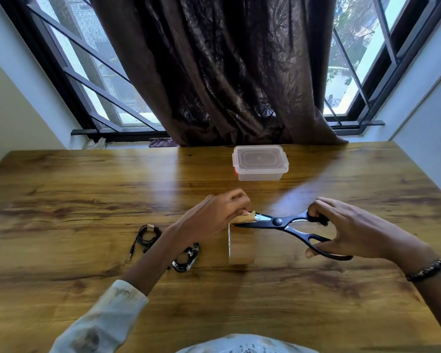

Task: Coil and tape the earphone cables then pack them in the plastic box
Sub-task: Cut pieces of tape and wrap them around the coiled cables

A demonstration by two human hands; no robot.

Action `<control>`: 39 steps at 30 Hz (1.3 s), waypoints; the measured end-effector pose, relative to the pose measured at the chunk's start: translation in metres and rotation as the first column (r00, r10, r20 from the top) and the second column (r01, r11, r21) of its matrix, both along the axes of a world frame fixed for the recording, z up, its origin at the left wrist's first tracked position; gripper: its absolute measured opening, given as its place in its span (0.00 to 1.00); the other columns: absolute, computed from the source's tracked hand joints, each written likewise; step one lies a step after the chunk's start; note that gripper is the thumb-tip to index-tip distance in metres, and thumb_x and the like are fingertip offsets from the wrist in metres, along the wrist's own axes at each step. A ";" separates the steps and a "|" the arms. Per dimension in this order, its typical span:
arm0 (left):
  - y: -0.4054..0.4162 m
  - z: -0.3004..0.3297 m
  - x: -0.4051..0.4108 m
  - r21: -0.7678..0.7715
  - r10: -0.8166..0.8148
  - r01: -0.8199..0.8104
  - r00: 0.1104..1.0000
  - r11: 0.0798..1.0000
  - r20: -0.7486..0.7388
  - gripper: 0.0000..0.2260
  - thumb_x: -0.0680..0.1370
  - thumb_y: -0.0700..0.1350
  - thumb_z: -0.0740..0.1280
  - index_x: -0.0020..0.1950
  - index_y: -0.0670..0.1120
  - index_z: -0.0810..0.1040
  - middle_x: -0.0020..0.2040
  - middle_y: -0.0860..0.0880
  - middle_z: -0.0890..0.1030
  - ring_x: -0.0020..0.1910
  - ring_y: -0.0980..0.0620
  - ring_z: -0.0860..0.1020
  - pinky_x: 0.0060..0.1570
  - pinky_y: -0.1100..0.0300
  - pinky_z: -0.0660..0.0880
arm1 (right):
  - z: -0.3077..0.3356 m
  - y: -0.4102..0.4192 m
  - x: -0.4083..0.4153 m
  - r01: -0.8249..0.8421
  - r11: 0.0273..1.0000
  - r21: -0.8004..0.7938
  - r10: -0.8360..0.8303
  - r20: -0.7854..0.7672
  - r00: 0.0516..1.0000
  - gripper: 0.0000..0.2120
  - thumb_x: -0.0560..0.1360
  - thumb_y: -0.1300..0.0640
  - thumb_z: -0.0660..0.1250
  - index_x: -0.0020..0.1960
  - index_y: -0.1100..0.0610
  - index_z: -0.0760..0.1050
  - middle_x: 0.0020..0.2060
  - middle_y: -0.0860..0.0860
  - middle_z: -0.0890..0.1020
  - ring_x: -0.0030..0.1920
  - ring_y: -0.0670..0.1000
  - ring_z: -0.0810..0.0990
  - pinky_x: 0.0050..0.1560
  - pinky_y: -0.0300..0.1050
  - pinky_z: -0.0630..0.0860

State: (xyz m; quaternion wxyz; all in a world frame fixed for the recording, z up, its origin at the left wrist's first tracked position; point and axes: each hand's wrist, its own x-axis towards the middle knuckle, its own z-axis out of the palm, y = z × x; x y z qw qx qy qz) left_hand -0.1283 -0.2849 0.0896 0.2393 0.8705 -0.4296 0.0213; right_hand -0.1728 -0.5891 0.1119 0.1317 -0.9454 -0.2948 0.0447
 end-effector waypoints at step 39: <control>0.000 -0.009 0.004 -0.035 0.021 -0.021 1.000 0.999 0.016 0.08 0.81 0.42 0.62 0.58 0.43 0.77 0.56 0.48 0.77 0.44 0.55 0.80 0.42 0.63 0.79 | 0.007 0.012 0.004 0.048 0.997 -0.064 -0.035 0.193 0.981 0.25 0.62 0.32 0.72 0.40 0.52 0.68 0.33 0.43 0.73 0.28 0.48 0.70 0.27 0.31 0.59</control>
